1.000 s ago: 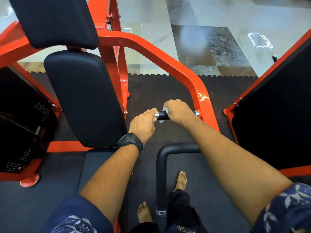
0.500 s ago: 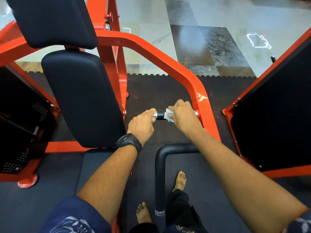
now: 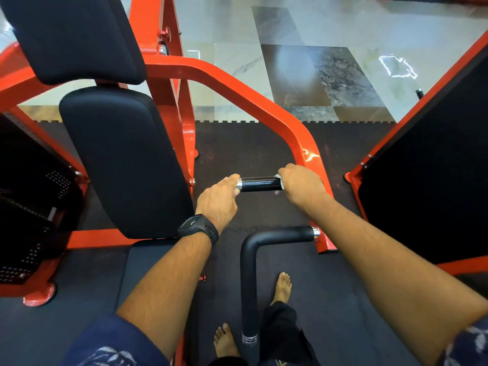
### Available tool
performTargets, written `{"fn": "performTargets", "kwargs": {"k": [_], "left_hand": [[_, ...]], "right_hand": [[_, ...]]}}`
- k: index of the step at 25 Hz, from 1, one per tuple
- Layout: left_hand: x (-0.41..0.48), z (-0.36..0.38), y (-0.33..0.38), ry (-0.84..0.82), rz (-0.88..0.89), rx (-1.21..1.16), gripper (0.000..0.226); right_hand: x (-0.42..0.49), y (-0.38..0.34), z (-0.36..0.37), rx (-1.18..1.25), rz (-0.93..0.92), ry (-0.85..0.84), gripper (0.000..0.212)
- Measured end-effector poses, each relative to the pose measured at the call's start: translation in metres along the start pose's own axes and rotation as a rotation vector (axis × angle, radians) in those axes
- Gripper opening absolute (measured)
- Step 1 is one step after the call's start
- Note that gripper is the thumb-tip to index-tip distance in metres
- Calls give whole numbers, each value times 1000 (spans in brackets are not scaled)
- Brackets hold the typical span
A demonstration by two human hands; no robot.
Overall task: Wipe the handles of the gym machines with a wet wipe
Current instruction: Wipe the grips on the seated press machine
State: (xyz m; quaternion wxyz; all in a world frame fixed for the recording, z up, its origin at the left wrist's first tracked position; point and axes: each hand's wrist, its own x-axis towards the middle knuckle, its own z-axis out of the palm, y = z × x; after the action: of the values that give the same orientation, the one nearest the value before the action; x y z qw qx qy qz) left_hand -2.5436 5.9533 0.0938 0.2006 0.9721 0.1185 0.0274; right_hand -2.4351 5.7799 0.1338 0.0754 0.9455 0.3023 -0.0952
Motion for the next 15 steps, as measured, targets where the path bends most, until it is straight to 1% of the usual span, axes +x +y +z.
{"fn": "performTargets", "kwargs": {"k": [1, 2, 3, 4, 5, 6, 7, 10, 11, 13, 14, 15], "left_hand": [[0, -1, 0, 3, 0, 4, 14], [1, -1, 0, 7, -5, 7, 13], [0, -2, -1, 9, -12, 4, 12], [0, -2, -1, 9, -14, -5, 13], [-1, -2, 0, 8, -9, -11, 14], [-1, -2, 0, 4, -4, -11, 15], [0, -2, 1, 4, -2, -8, 16], [0, -3, 0, -2, -9, 5, 17], [0, -2, 0, -8, -11, 8, 17], [0, -2, 0, -19, -12, 19, 16], [1, -2, 0, -19, -13, 24, 15], [1, -3, 0, -16, -13, 25, 15]], "right_hand": [[2, 1, -1, 16, 27, -13, 20], [1, -1, 1, 36, 65, 8, 20], [-3, -6, 6, 61, 90, 93, 21], [-13, -16, 16, 124, 108, 229, 20], [-26, -29, 24, 267, 157, 386, 17], [-35, -42, 28, 477, 261, 480, 15], [-39, -52, 31, 670, 380, 523, 15], [-23, -68, 41, 1003, 817, 525, 14], [-19, -75, 39, 1147, 959, 542, 13], [-14, -88, 31, 1526, 1162, 621, 13], [-13, -90, 23, 1734, 1244, 646, 19], [-10, -92, 15, 1934, 1318, 662, 28]]}}
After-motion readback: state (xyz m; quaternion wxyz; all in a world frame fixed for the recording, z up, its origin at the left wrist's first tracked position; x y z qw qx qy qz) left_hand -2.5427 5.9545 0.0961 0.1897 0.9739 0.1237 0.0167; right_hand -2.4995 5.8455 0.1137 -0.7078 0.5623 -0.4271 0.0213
